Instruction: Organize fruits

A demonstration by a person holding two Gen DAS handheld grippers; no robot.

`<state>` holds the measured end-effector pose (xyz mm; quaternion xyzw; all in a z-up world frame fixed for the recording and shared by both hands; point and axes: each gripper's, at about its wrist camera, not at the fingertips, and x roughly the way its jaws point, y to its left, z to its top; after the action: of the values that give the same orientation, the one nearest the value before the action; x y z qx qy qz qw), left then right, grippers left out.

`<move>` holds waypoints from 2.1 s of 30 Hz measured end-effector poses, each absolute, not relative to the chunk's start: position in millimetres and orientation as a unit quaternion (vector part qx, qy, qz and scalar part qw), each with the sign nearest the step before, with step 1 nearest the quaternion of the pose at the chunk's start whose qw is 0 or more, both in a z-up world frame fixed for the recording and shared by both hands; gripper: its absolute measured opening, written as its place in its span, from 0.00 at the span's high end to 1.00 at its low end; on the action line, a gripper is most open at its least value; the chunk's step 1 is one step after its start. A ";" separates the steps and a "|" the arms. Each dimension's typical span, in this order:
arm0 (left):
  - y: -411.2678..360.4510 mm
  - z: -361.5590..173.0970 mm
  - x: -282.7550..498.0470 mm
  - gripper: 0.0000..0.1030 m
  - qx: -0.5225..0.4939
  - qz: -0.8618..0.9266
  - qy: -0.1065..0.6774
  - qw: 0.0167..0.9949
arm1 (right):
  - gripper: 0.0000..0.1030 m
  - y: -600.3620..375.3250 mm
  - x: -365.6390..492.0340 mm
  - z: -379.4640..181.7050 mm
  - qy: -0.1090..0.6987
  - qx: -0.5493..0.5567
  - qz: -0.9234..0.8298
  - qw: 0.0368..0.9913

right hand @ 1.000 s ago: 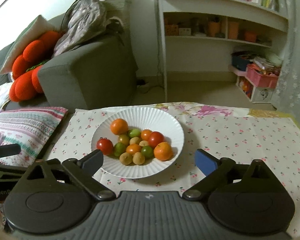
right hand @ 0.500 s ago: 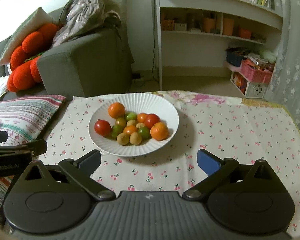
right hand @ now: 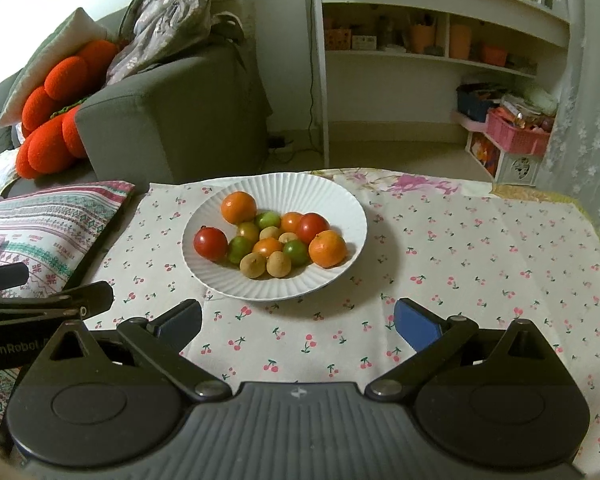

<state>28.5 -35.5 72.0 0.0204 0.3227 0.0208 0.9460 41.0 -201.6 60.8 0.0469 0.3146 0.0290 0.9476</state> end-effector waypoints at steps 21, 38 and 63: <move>-37.8 66.6 31.8 0.09 0.024 0.027 0.328 0.944 | 0.01 -200.1 40.0 60.6 0.317 0.040 0.031 0.947; -38.2 61.9 34.5 0.09 0.024 0.026 0.332 0.943 | 0.01 -197.2 39.5 59.0 0.311 0.019 0.021 0.950; -37.7 59.8 36.5 0.09 0.024 0.029 0.340 0.940 | 0.01 -196.6 39.7 57.5 0.314 0.019 0.017 0.949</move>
<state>36.5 -37.7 59.8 0.0236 0.3405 0.0286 0.9395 39.7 -196.6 57.5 0.0187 0.3140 0.0174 0.9491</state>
